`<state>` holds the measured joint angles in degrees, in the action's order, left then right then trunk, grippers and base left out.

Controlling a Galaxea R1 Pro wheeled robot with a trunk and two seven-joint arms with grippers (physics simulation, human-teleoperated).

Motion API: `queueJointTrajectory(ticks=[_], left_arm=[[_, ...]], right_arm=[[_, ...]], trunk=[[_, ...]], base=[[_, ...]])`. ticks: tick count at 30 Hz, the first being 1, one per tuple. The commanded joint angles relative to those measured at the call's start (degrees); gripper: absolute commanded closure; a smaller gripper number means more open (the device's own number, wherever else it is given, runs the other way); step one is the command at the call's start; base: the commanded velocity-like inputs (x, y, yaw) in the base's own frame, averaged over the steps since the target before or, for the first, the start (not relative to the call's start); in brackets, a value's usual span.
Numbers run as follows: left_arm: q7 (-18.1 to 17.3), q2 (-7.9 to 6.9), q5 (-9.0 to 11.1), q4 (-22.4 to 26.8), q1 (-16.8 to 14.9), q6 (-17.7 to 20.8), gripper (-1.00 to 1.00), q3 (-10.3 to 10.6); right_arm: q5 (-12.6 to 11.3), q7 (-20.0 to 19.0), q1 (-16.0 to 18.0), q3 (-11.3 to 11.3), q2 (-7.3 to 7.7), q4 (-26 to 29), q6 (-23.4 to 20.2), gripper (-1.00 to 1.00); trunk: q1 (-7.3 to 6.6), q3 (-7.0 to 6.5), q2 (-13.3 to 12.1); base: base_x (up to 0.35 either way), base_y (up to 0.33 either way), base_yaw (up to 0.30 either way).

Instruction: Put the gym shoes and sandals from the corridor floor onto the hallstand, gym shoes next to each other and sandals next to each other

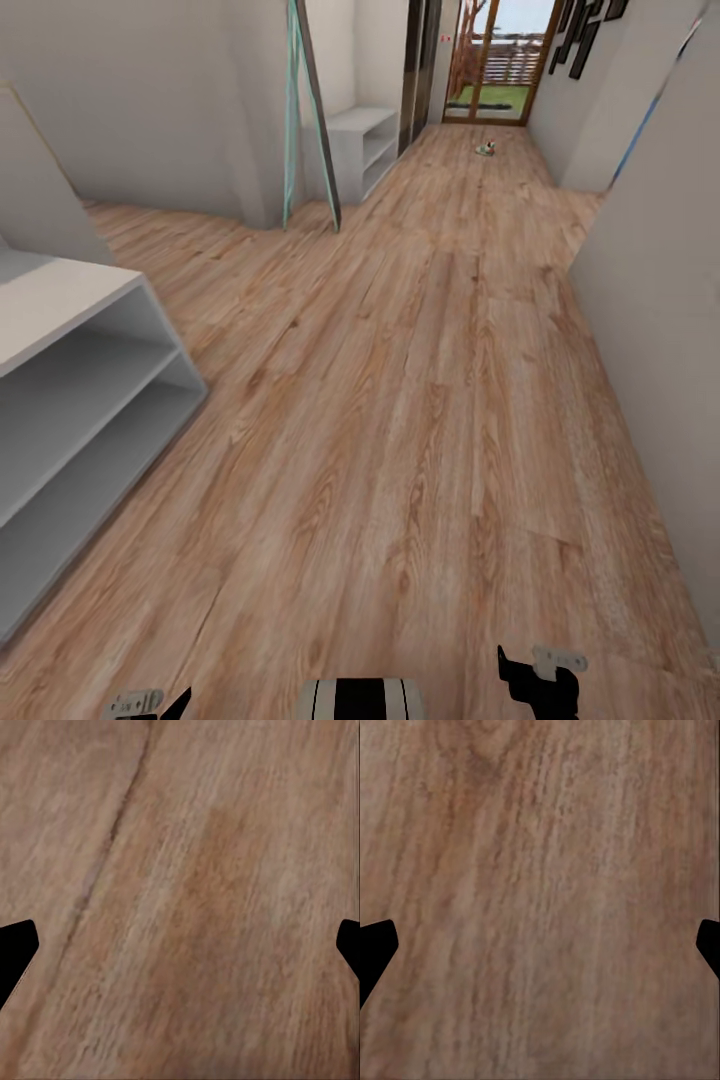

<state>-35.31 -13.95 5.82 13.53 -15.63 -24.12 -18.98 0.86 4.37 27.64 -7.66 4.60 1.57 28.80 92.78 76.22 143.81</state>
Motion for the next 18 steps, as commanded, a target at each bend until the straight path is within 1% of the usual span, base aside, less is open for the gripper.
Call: queueJointTrajectory(ticks=[1,14,17,18], left_arm=[[-0.5,-0.02,0.6,-0.1,0.0,0.1,-1.00,0.0],[-0.5,-0.02,0.6,-0.1,0.0,0.1,-1.00,-0.2],[-0.5,-0.02,0.6,-0.1,0.0,0.1,-1.00,-0.2],[-0.5,-0.02,0.6,-0.1,0.0,0.1,-1.00,-0.2]], right_arm=[[0.1,0.0,0.0,-0.2,-0.01,-0.1,0.2,-1.00],[0.1,0.0,0.0,-0.2,-0.09,-0.1,0.2,-1.00],[0.1,0.0,0.0,-0.2,-0.10,-0.1,0.2,-1.00],[0.1,0.0,0.0,-0.2,-0.11,0.0,0.2,-1.00]], trunk=[[0.02,0.04,0.0],[0.02,0.04,0.0],[0.02,0.04,0.0],[0.02,0.04,0.0]], base=[[0.304,0.000,-0.288],[0.331,0.000,-0.286],[0.335,0.000,-0.215],[0.335,0.000,-0.064]])
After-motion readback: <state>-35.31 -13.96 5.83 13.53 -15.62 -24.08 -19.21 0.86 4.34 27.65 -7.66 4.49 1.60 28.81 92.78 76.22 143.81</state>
